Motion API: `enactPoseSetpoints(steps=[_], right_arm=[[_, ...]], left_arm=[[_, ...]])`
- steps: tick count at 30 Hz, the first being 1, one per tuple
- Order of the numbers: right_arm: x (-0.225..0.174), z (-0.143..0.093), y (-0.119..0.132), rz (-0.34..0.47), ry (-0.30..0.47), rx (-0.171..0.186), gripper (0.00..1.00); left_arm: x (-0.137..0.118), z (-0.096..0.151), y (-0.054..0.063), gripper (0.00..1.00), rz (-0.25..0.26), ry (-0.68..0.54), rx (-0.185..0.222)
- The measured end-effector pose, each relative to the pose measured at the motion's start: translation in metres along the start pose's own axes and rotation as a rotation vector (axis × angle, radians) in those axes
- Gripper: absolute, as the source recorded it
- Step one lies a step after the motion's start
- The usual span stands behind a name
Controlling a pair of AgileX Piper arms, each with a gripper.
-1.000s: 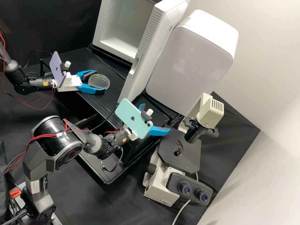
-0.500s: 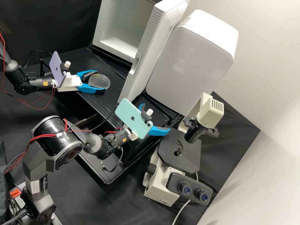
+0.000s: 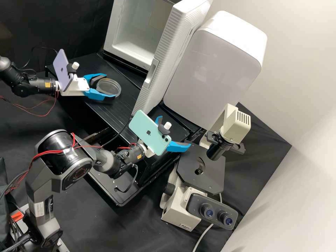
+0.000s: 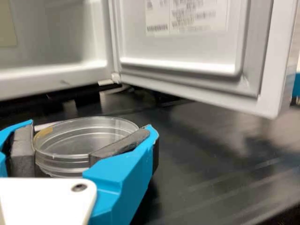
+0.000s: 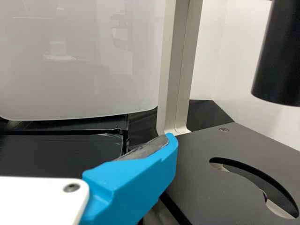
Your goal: Place the petri dish in the incubator
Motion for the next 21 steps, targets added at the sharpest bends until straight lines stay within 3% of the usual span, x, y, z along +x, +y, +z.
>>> enactPoseSetpoints(steps=[7,21], right_arm=[[0.000,0.000,0.000,0.000,0.000,0.000,1.00],[0.000,0.000,0.000,0.000,0.000,0.000,1.00]], left_arm=[[-0.010,0.004,0.024,0.00,0.081,-0.022,0.011],[-0.016,0.005,0.032,0.00,0.107,-0.029,0.008]])
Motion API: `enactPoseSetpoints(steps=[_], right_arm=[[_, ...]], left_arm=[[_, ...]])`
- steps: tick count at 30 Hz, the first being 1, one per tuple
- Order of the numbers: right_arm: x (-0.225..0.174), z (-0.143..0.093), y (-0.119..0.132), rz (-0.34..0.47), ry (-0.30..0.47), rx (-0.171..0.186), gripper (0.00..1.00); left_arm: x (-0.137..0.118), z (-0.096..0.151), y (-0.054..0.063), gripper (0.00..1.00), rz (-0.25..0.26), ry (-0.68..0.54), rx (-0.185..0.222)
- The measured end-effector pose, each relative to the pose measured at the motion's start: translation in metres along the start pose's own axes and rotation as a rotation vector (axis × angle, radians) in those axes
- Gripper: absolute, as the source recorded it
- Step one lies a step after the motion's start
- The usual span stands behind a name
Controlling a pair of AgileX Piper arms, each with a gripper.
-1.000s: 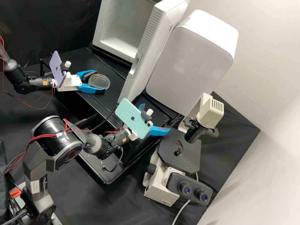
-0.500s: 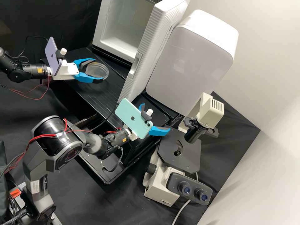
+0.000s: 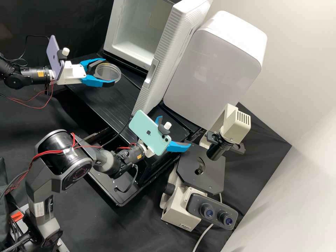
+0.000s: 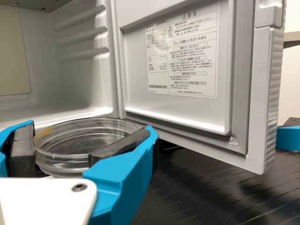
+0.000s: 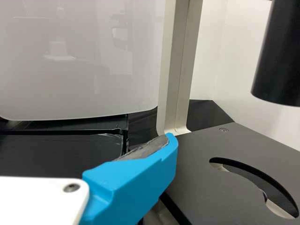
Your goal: Place the petri dish in the incubator
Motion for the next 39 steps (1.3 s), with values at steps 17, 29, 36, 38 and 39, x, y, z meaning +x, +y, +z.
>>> enactPoseSetpoints(steps=[17,29,36,38,39], right_arm=[[0.000,0.000,0.000,0.000,0.000,0.000,1.00],[0.000,0.000,0.000,0.000,0.000,0.000,1.00],[0.000,0.000,0.000,0.000,0.000,0.000,1.00],[0.000,0.000,0.000,0.000,0.000,0.000,1.00],[0.000,0.000,0.000,0.000,0.000,0.000,1.00]], left_arm=[[0.060,-0.004,0.034,0.00,0.004,0.113,0.021],[0.101,-0.004,0.060,0.00,-0.003,0.204,0.037],[0.122,-0.003,0.069,0.00,-0.014,0.248,0.019],[0.127,-0.004,0.069,0.00,-0.015,0.262,0.021],[0.130,-0.004,0.070,0.00,-0.013,0.271,0.017]])
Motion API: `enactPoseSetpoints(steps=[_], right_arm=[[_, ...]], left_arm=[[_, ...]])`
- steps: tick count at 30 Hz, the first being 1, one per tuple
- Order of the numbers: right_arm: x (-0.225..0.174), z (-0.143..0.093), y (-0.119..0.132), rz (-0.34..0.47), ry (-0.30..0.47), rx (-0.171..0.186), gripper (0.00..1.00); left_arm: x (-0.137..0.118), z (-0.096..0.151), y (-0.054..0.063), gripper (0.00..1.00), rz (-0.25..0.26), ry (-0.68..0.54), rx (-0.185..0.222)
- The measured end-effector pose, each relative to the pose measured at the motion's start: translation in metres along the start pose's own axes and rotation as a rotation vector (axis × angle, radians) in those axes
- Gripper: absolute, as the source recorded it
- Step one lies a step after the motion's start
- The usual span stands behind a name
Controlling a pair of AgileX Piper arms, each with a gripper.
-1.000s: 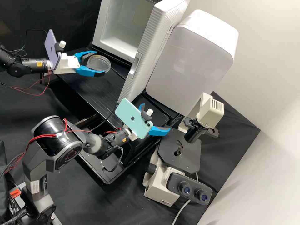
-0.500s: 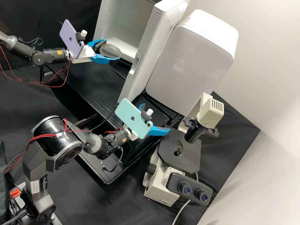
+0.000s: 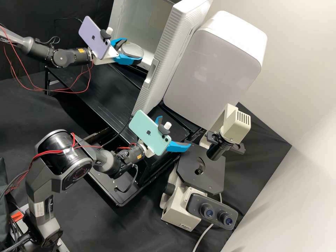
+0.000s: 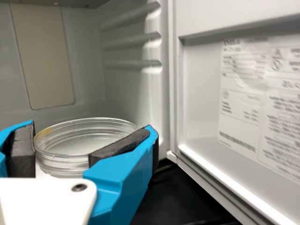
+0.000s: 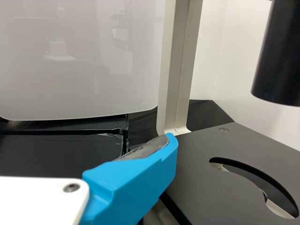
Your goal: Place the petri dish in the incubator
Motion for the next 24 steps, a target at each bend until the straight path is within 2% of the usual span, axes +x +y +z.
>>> enactPoseSetpoints(steps=[3,5,12,19,24], right_arm=[[0.000,0.000,0.000,0.000,0.000,0.000,1.00],[0.000,0.000,0.000,0.000,0.000,0.000,1.00],[0.000,0.000,0.000,0.000,0.000,0.000,1.00],[0.000,0.000,0.000,0.000,0.000,0.000,1.00],[0.000,0.000,0.000,0.000,0.000,0.000,1.00]], left_arm=[[0.007,0.002,0.000,0.00,-0.011,0.019,-0.007],[0.014,0.002,-0.004,0.00,-0.041,0.034,-0.022],[0.034,-0.003,-0.012,0.00,-0.105,0.098,-0.029],[0.052,-0.013,-0.004,0.00,-0.125,0.166,-0.024],[0.059,-0.017,0.003,0.00,-0.135,0.194,-0.040]])
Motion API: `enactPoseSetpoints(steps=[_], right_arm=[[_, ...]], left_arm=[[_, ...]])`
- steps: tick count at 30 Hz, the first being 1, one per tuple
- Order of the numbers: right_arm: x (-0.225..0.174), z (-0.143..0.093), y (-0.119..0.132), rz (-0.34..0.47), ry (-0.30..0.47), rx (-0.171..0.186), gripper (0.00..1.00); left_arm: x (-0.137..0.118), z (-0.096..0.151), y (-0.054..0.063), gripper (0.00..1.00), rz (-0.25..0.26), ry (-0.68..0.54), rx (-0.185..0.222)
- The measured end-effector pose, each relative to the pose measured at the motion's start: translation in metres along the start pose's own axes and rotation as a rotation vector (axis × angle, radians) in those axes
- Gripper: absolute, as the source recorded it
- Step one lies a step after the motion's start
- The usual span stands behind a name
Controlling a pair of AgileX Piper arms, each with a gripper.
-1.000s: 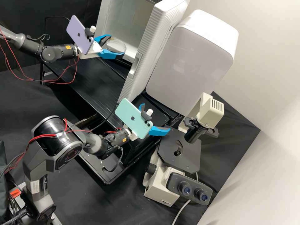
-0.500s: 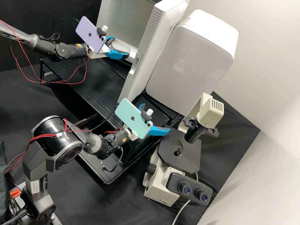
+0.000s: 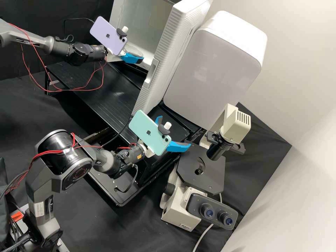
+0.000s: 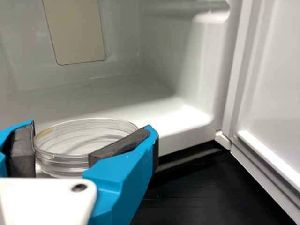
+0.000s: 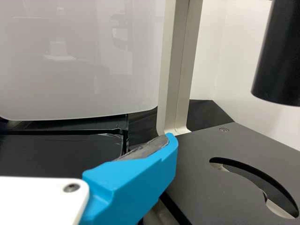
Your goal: Place the petri dish in the incubator
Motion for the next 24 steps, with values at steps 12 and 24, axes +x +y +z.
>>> enactPoseSetpoints(steps=[12,24], right_arm=[[0.000,0.000,0.000,0.000,0.000,0.000,1.00],[0.000,0.000,0.000,0.000,0.000,0.000,1.00]], left_arm=[[0.016,0.000,0.005,0.00,-0.028,0.030,-0.031],[0.026,0.028,0.000,0.00,-0.021,-0.027,-0.050]])
